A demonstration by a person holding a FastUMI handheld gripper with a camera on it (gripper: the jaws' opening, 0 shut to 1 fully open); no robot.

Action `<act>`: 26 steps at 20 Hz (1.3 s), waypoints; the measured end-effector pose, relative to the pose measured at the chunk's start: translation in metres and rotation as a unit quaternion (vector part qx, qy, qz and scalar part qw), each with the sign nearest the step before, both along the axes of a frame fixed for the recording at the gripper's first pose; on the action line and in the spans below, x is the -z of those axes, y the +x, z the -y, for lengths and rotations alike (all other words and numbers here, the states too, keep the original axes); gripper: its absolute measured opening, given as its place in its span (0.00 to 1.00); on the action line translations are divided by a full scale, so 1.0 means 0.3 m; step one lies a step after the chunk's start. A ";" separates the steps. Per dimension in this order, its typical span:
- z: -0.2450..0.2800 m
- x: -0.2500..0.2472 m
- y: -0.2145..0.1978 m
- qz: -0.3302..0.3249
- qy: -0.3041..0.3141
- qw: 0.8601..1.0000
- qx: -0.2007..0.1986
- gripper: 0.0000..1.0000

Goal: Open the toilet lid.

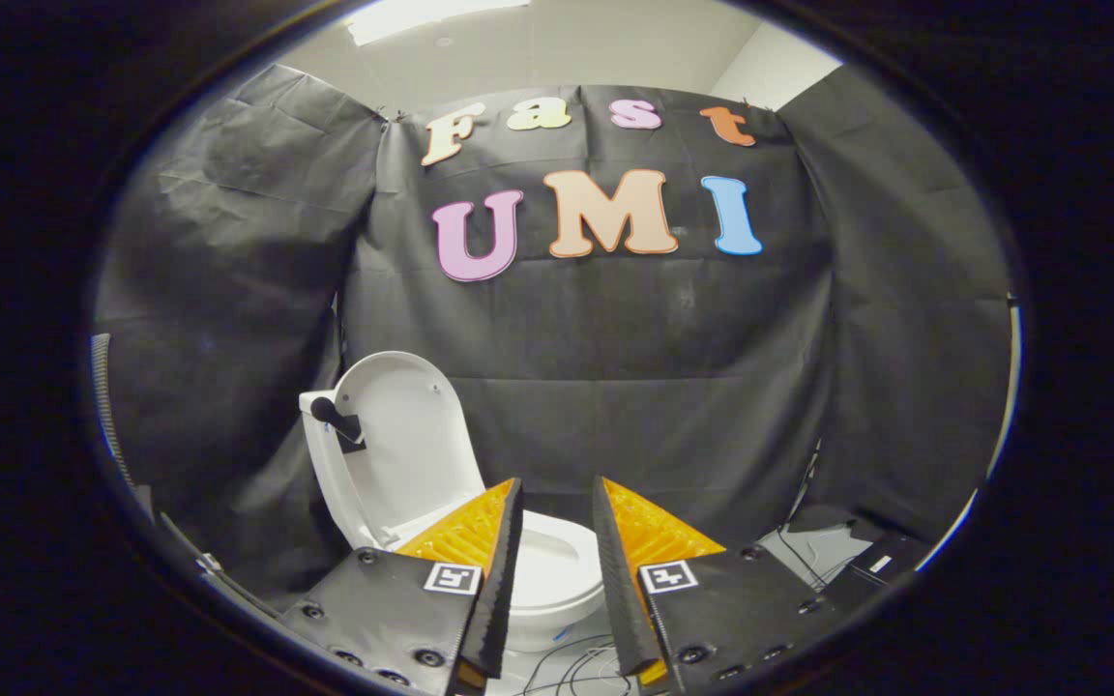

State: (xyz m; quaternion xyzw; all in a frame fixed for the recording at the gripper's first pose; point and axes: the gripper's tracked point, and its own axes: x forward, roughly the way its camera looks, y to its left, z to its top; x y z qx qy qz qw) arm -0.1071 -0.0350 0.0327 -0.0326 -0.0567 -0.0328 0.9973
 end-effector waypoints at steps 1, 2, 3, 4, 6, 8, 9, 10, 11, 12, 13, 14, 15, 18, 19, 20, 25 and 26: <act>-0.001 -0.002 0.000 0.000 0.001 1.000 0.001 0.50; -0.001 -0.001 -0.001 0.000 0.000 1.000 0.001 0.55; -0.001 0.008 0.007 0.000 0.000 1.000 0.002 0.60; -0.001 0.000 -0.012 -0.001 0.001 1.000 0.001 0.65; 0.003 -0.001 -0.001 -0.001 0.000 1.000 0.002 0.75; 0.003 0.003 0.004 -0.002 0.001 1.000 0.002 0.84; 0.000 0.007 0.001 -0.005 0.000 1.000 0.002 0.89; 0.004 0.002 -0.003 -0.003 0.001 1.000 0.002 0.94; 0.003 -0.001 0.001 -0.002 0.001 1.000 0.002 0.99; 0.005 0.001 0.001 -0.003 0.002 1.000 0.002 0.99; 0.005 0.000 0.001 -0.002 0.003 1.000 0.002 0.99; 0.004 -0.002 -0.002 0.000 0.004 1.000 0.001 0.99; 0.002 -0.005 0.001 0.001 0.003 1.000 0.001 0.99; 0.002 0.003 0.003 -0.003 0.000 1.000 0.001 0.99; 0.003 0.002 0.004 -0.004 0.002 1.000 0.000 0.99; 0.003 0.001 0.001 -0.002 0.001 1.000 0.000 0.99; 0.003 0.004 0.003 -0.005 0.000 1.000 0.000 0.99; 0.001 0.006 0.003 -0.004 0.000 1.000 0.001 0.99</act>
